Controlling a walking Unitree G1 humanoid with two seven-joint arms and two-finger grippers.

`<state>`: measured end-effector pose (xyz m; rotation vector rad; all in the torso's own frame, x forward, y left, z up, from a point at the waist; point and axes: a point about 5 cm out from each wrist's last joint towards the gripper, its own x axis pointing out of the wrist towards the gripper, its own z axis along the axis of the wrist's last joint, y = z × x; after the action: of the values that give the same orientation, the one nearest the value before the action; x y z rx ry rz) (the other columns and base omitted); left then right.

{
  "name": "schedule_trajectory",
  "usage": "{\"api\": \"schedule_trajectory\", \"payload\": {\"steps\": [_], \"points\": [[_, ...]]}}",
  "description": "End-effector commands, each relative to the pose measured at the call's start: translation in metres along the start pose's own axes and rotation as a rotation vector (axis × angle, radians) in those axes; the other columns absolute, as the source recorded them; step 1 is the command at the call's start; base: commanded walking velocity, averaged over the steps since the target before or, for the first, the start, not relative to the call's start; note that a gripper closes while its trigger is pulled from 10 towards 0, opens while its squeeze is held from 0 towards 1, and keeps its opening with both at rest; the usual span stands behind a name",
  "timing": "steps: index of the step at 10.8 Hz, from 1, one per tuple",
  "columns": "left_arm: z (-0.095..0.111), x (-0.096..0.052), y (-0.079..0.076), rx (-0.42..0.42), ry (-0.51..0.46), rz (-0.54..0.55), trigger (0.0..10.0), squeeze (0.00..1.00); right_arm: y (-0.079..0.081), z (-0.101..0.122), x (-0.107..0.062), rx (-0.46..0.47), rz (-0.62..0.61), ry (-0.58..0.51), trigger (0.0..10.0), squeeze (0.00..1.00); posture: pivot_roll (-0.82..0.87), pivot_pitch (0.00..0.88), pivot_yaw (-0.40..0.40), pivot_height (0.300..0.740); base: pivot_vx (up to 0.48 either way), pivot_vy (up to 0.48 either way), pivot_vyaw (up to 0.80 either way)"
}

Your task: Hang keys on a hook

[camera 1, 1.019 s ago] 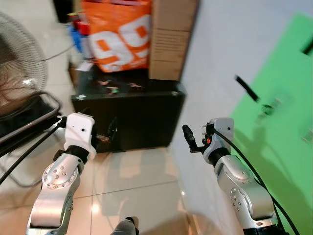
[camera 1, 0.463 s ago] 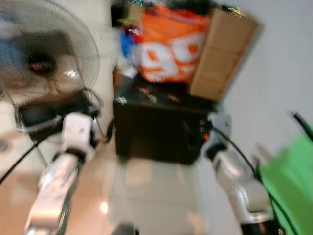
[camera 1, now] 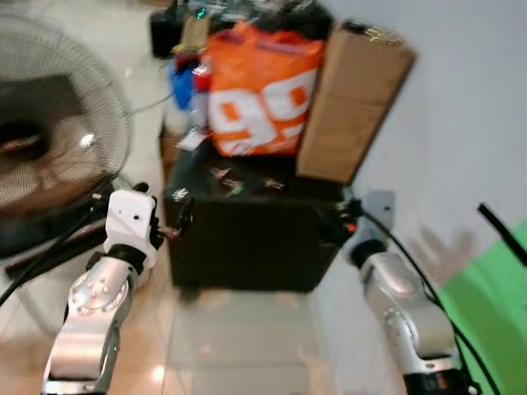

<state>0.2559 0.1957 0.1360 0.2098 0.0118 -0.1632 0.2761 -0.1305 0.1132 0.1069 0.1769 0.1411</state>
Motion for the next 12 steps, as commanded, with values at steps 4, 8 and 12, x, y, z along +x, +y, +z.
{"api": "schedule_trajectory", "payload": {"steps": [4, 8, 12], "points": [[0.0013, 0.0022, -0.0027, 0.019, -0.007, -0.025, 10.0, 0.00, -0.0118, 0.0047, -0.0002, -0.026, -0.055, -0.025, 10.0, 1.00, 0.09, 0.000, -0.126, 0.740, 0.359, 0.000, 0.00], [0.0011, -0.0002, -0.0055, 0.018, -0.008, -0.034, 10.0, 0.00, -0.0106, 0.0074, -0.0004, -0.037, -0.009, -0.038, 10.0, 1.00, 0.10, 0.000, -0.136, 0.740, 0.359, 0.000, 0.20], [0.0010, -0.0016, -0.0066, 0.019, -0.008, -0.041, 10.0, 0.00, -0.0121, 0.0051, 0.0001, -0.037, -0.034, -0.027, 10.0, 1.00, 0.10, 0.000, -0.141, 0.740, 0.361, 0.000, 0.40]]}}
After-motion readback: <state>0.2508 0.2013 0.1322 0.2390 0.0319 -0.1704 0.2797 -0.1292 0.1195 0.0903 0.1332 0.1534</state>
